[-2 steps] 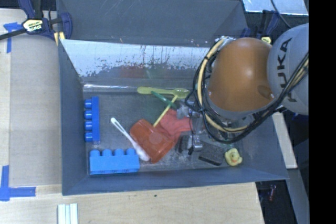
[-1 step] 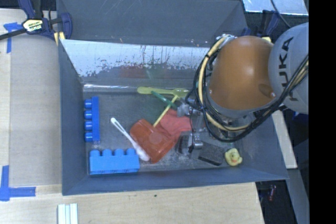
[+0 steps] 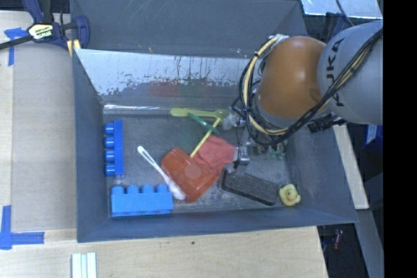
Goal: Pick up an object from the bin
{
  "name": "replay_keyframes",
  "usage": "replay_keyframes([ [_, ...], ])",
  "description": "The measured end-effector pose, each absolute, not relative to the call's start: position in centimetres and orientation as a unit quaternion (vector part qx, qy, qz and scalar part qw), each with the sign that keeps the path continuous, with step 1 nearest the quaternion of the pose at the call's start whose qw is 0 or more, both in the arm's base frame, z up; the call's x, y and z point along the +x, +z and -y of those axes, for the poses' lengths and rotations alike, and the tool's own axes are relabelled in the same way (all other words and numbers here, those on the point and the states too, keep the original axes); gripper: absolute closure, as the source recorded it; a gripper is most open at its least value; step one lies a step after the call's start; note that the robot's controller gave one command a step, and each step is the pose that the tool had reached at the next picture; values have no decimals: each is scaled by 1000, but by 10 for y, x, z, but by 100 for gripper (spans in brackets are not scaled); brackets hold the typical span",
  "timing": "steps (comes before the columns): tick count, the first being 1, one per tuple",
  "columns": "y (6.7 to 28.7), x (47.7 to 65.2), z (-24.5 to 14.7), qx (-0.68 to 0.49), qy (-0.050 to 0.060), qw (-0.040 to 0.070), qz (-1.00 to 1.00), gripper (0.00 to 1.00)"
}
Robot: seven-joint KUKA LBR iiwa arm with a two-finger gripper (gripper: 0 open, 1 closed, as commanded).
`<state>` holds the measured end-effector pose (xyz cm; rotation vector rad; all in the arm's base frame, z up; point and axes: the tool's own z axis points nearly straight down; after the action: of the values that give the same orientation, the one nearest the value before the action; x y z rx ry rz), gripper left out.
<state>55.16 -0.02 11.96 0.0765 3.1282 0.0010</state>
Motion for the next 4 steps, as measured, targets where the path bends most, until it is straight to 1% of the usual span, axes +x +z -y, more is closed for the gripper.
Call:
replay_keyframes([
  [1, 88, 569, -3, -55, 0, 5, -998, 0],
  [2, 71, 544, 13, 37, -1, 6, -999, 100],
  [3, 71, 544, 13, 37, 0, 6, -999, 100],
  [4, 128, 532, 11, 58, 0, 3, -998, 100],
])
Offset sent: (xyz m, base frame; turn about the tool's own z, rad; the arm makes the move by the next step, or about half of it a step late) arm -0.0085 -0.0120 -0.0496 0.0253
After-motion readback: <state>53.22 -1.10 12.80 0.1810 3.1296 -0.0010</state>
